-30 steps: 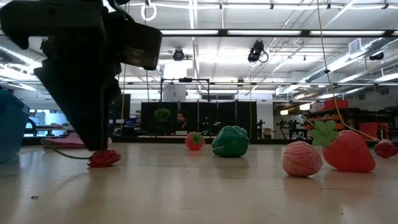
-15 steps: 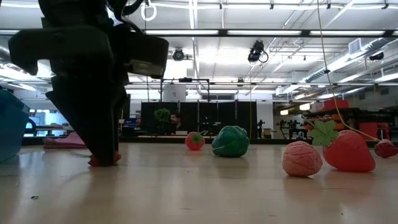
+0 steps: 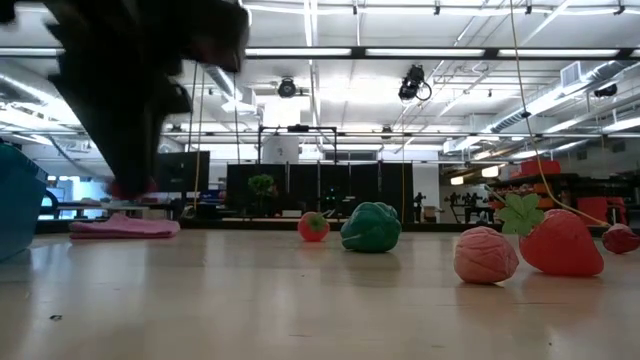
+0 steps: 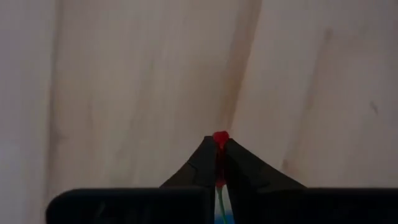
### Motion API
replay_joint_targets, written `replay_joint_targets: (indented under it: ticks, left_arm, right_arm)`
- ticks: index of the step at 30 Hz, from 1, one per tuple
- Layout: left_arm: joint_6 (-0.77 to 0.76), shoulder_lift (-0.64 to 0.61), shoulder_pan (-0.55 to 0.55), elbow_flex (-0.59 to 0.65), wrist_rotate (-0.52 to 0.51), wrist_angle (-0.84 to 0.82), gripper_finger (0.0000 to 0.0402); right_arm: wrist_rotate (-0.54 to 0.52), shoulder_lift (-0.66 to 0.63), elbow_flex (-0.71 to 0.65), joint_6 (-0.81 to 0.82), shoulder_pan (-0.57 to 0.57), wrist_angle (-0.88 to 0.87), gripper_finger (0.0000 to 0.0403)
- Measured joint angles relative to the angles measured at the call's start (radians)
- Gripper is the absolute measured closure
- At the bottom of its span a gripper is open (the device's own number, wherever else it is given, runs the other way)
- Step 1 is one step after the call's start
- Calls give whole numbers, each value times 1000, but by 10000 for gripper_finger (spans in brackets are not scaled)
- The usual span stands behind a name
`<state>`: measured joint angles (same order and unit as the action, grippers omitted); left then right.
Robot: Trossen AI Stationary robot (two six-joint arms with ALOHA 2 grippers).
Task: Pick and placing Produce into tupperware
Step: Put the cherry into the blue bin
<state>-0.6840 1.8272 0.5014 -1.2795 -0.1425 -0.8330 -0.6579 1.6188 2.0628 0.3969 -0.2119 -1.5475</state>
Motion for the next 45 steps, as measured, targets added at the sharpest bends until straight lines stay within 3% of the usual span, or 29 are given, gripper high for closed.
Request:
replay_joint_targets:
  ticks: [7, 14, 19, 24, 28, 32, 39, 45]
  left_arm:
    - [-86, -79, 66, -136, -109, -347, 388]
    - [-360, -121, 168, -167, -105, -527, 389]
    - [-485, -122, 246, -132, -51, -466, 388]
    - [-592, -122, 300, 6, -51, -276, 377]
    - [-589, -121, 308, 134, -38, -93, 386]
    - [-595, -121, 301, 203, -37, -80, 378]
    - [-525, -123, 272, 259, -20, 38, 354]
    - [-488, -121, 241, 260, -9, 38, 348]
  right_arm:
    - [-14, 0, 0, 1, 0, 1, 198]
    - [-18, 0, 0, 1, 0, 1, 198]
    - [-18, 0, 0, 9, 0, 1, 198]
    - [-18, 0, 0, 21, 0, 1, 198]
    - [-18, 0, 0, 22, 0, 1, 198]
    - [-18, 0, 0, 44, 0, 1, 198]
    - [-16, 0, 0, 56, 0, 1, 198]
    - [-16, 0, 0, 55, 0, 1, 198]
